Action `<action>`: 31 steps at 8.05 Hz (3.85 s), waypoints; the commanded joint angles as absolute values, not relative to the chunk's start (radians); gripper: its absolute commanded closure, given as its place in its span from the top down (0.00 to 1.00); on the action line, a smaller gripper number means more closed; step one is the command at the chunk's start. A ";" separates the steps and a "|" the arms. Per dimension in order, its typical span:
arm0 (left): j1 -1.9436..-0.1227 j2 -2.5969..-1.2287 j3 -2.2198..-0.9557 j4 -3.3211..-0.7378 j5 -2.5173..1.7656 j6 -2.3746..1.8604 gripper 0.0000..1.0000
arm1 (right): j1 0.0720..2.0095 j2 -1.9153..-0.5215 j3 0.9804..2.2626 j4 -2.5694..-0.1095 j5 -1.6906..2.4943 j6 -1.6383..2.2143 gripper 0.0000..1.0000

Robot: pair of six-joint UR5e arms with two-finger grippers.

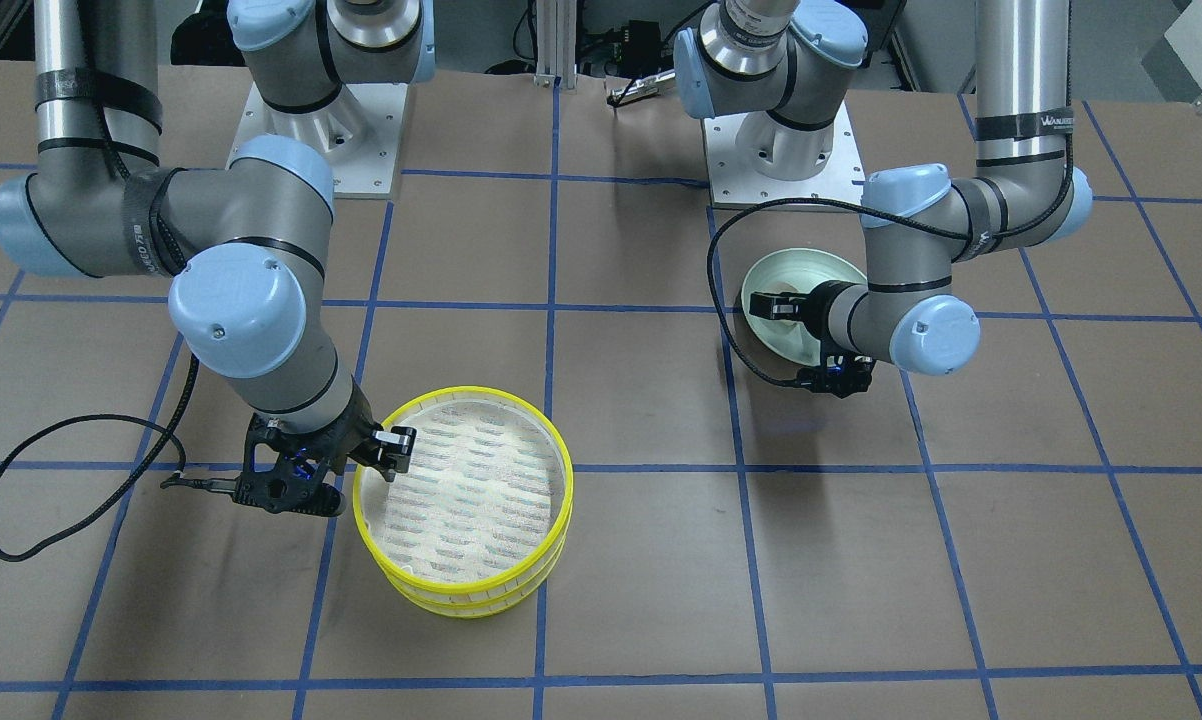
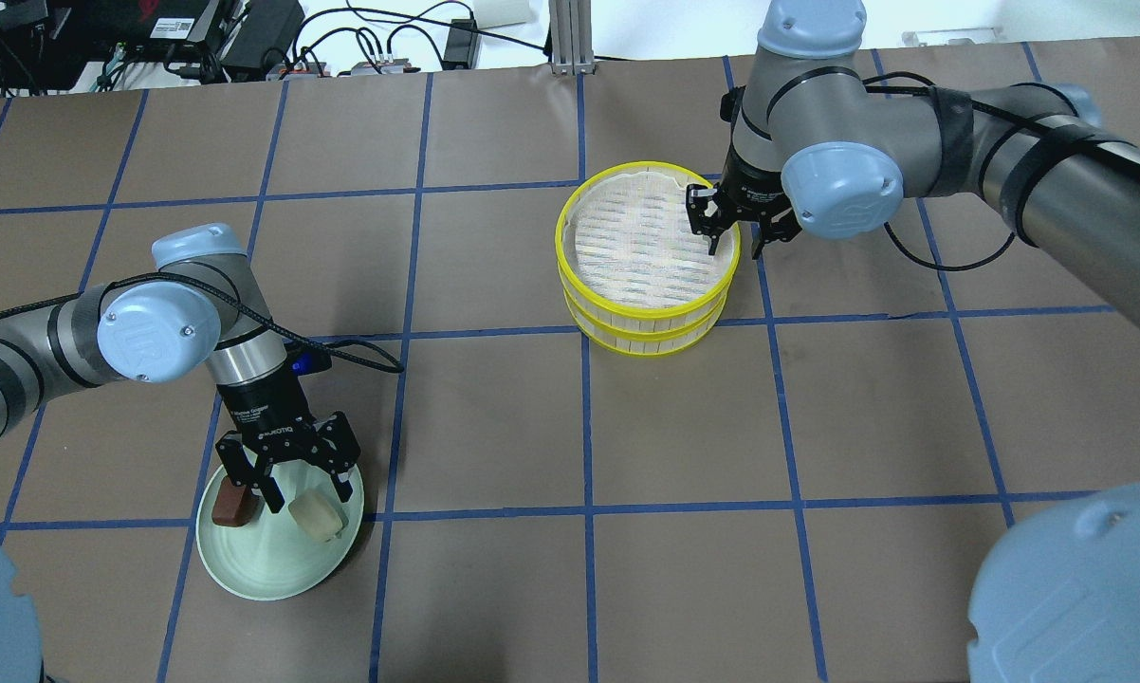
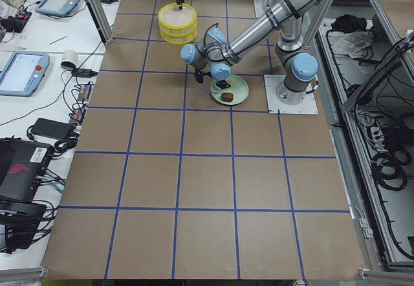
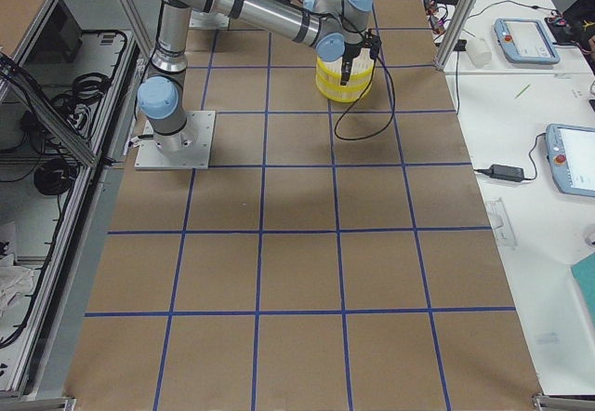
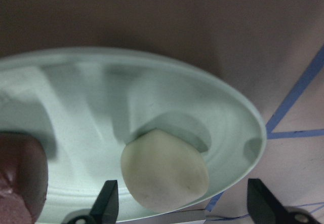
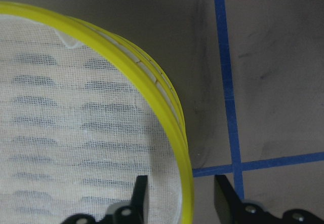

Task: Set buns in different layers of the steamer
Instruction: 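Grasp the white bun with the left gripper while the right grips the top tier, then lift the white bun with the left gripper while the right lifts the top tier, then carry the white bun into the lower steamer tier and release it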

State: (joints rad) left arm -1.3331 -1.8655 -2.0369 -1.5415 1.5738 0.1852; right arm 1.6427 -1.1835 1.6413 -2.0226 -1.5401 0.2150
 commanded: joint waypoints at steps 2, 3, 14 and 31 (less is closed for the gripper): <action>-1.333 -1.876 -2.036 -1.542 1.580 0.187 0.45 | 1.637 -1.192 1.640 -2.019 -1.548 0.183 0.19; -1.333 -1.882 -2.031 -1.542 1.580 0.187 0.19 | 1.635 -1.196 1.635 -2.013 -1.548 0.183 0.18; -1.458 -1.795 -1.603 -1.664 1.482 0.134 0.00 | 1.355 -1.289 1.597 -1.865 -1.649 -0.302 0.11; -1.782 -2.148 -1.600 -0.807 1.003 -0.337 0.73 | 1.321 -1.289 1.608 -1.829 -1.635 -0.307 0.10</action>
